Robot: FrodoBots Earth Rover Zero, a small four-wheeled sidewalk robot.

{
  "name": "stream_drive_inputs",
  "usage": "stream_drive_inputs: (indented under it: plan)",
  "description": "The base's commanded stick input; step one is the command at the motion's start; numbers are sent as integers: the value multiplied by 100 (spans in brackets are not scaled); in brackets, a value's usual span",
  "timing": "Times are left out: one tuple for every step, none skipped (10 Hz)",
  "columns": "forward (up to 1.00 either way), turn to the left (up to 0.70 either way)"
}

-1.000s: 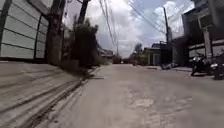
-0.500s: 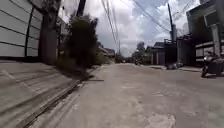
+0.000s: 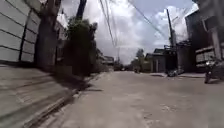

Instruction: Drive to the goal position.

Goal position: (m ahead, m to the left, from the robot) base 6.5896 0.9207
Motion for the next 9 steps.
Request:
stream_drive_inputs:
  plan:
    - [100, 0]
    - [100, 0]
    - [100, 0]
    - [100, 0]
    - [100, 0]
    - [100, 0]
    - [100, 0]
    - [100, 0]
    - [100, 0]
